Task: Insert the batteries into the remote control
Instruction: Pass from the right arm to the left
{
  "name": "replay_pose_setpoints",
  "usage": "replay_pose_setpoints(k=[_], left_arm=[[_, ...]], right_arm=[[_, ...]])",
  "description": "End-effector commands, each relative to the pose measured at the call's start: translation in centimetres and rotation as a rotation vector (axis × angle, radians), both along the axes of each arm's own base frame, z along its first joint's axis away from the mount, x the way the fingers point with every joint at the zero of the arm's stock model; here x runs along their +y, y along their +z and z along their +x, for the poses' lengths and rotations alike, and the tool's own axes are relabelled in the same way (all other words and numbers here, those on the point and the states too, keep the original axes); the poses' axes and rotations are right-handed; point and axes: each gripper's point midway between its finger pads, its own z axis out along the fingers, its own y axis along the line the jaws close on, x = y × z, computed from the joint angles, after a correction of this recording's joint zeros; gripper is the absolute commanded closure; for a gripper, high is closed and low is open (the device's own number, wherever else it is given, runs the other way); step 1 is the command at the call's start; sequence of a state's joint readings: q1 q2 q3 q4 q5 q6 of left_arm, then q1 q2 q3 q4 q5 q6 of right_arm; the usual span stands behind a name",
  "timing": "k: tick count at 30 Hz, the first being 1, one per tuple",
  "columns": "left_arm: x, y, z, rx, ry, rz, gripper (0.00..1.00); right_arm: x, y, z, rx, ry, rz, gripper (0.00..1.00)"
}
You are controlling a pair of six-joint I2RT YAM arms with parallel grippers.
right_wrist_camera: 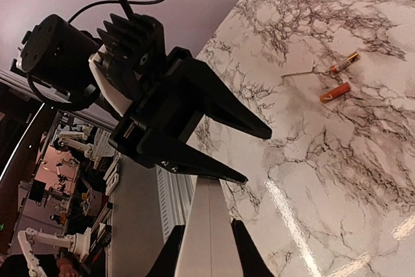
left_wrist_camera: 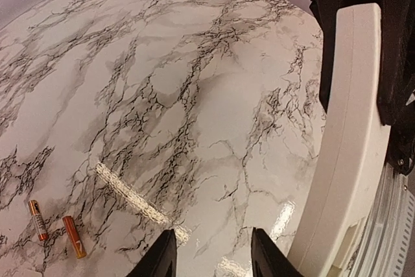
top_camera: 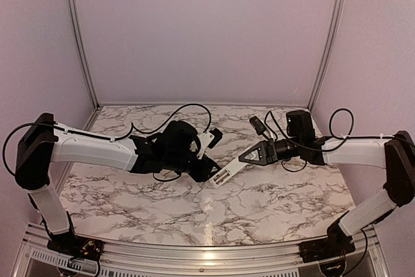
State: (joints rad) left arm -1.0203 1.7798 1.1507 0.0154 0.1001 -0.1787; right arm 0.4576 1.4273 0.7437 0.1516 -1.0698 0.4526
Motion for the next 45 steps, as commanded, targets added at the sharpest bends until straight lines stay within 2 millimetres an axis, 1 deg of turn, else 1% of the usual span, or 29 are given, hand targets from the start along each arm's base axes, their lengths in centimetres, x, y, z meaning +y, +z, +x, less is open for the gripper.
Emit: replay_pose_setpoints(k=[1, 3, 4, 5, 7, 8, 11, 12, 14, 15, 16, 19, 24, 27, 30, 33, 37, 40, 41, 42, 44, 45], left_arm=[[-0.4, -0.1, -2.2, -0.018, -0.067, 0.026, 0.59], [-0.5, 0.4, -2.2, -0.032, -0.067, 0.023, 0.58], [-0.1, 0.4, -1.9, -0.040, -0.047, 0.032, 0.56], [0.5, 0.5, -1.2, -0.053, 0.000, 0.042, 0.54], [2.3, 1.0, 0.4, -0.081, 0.109, 0.048, 0.43], [2.9, 2.3, 1.0, -0.105, 0.146, 0.008, 0.39], [4.1, 4.1, 0.8, -0.161, 0.153, -0.027, 0.32], [4.0, 4.5, 0.2, -0.176, 0.116, -0.029, 0.31], [3.2, 5.3, -1.3, -0.192, 0.028, -0.044, 0.29], [2.8, 5.2, -1.9, -0.198, 0.001, -0.033, 0.27], [2.2, 4.9, -2.5, -0.196, -0.030, -0.015, 0.26], [0.8, 3.4, -3.3, -0.177, -0.076, 0.042, 0.25], [-0.7, 2.1, -2.9, -0.198, -0.054, 0.125, 0.18], [-1.1, 1.4, -2.1, -0.223, -0.019, 0.186, 0.18], [-0.9, 0.9, -1.1, -0.247, 0.026, 0.237, 0.24], [-0.9, 0.6, -0.8, -0.258, 0.035, 0.251, 0.32], [-0.9, 0.5, -0.7, -0.253, 0.051, 0.249, 0.54], [-0.8, 0.8, -0.6, -0.248, 0.074, 0.227, 0.69], [-0.8, 1.0, -0.5, -0.245, 0.084, 0.213, 0.72], [-0.8, 1.2, -0.6, -0.239, 0.092, 0.194, 0.73], [-0.8, 1.7, -0.8, -0.213, 0.113, 0.145, 0.76], [-0.7, 1.9, -0.7, -0.204, 0.133, 0.124, 0.78]], right_arm=[[0.8, 1.5, 1.4, -0.040, -0.010, 0.032, 1.00], [0.9, 1.5, 1.3, -0.034, -0.006, 0.040, 1.00], [0.9, 1.6, 1.4, -0.036, -0.005, 0.044, 1.00], [0.9, 1.7, 1.4, -0.035, -0.005, 0.045, 1.00], [0.8, 1.5, 1.6, -0.028, -0.020, 0.034, 1.00], [0.7, 1.5, 1.8, -0.027, -0.028, 0.030, 1.00], [0.6, 1.0, 2.1, -0.013, -0.048, 0.008, 1.00], [0.5, 0.8, 2.2, -0.007, -0.052, 0.001, 1.00], [0.5, 0.6, 2.3, 0.002, -0.058, -0.005, 1.00], [0.5, 0.6, 2.3, 0.005, -0.060, -0.005, 1.00], [0.5, 0.6, 2.4, 0.007, -0.063, -0.004, 1.00], [0.6, 0.7, 2.5, 0.011, -0.066, -0.004, 1.00], [1.0, 0.7, 2.4, 0.018, -0.060, -0.007, 1.00], [1.2, 0.9, 2.4, 0.016, -0.060, -0.005, 1.00], [1.5, 1.0, 2.2, 0.018, -0.050, -0.003, 1.00], [1.7, 1.0, 2.1, 0.018, -0.045, -0.002, 1.00], [1.8, 1.0, 2.1, 0.019, -0.046, -0.001, 0.99], [1.8, 1.4, 2.2, 0.010, -0.049, 0.006, 0.97], [1.8, 1.6, 2.3, 0.008, -0.049, 0.010, 0.95], [1.8, 1.9, 2.3, 0.003, -0.052, 0.018, 0.89], [1.7, 2.4, 2.6, -0.011, -0.069, 0.029, 0.71], [1.7, 2.7, 2.7, -0.025, -0.077, 0.039, 0.64]])
